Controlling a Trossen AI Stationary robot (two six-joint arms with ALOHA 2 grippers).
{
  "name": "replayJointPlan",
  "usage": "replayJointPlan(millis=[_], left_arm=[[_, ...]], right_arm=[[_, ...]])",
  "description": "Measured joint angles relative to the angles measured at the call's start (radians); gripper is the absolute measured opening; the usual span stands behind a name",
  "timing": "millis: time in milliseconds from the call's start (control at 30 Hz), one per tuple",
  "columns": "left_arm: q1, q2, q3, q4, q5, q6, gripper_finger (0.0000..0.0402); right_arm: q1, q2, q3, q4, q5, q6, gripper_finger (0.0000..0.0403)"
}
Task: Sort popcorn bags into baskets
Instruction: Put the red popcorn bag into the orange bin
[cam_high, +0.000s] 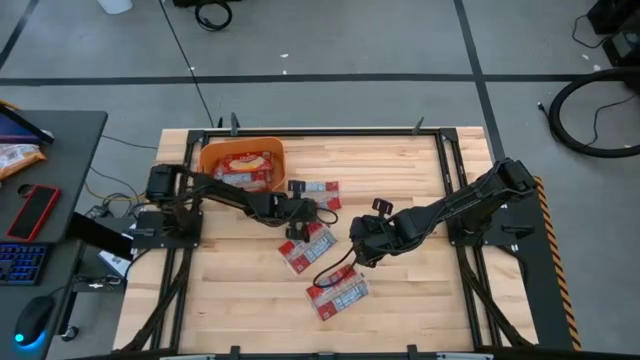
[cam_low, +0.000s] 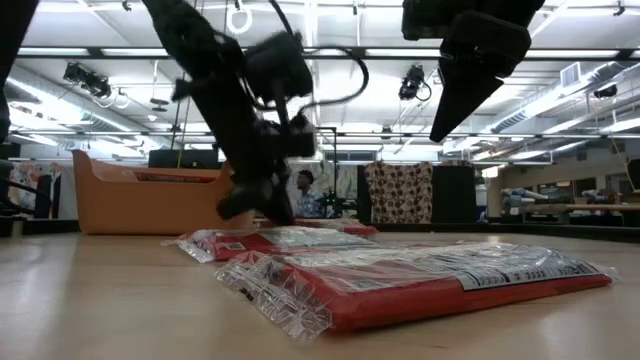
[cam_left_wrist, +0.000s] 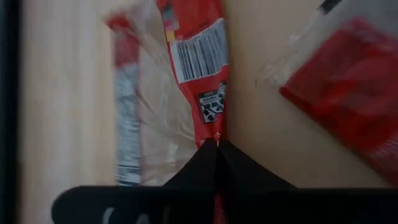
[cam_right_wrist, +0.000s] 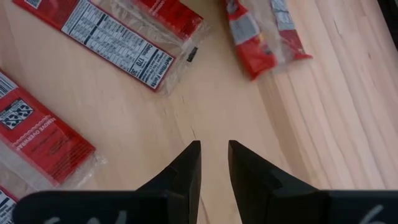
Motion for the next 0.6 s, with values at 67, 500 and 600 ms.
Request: replayJointPlan(millis=[67,500,600], left_arm=[[-0.018,-0.063,0.0,-0.042,-0.04,0.004,0.0012],[-0.113,-0.63,0.003,-0.206,-0.233,-0.015,0.0003],[-0.115,-0.73,0.003,-0.273,-0.311,-0.014,0.0002]], right_arm=[[0.0,0.0,0.0,0.0,0.0,-0.003,0.0087],[0.0,0.0,0.0,0.033,0.001,-0.027,0.0087],[0.0,0.0,0.0,0.039,0.001,-0.031,0.0087]])
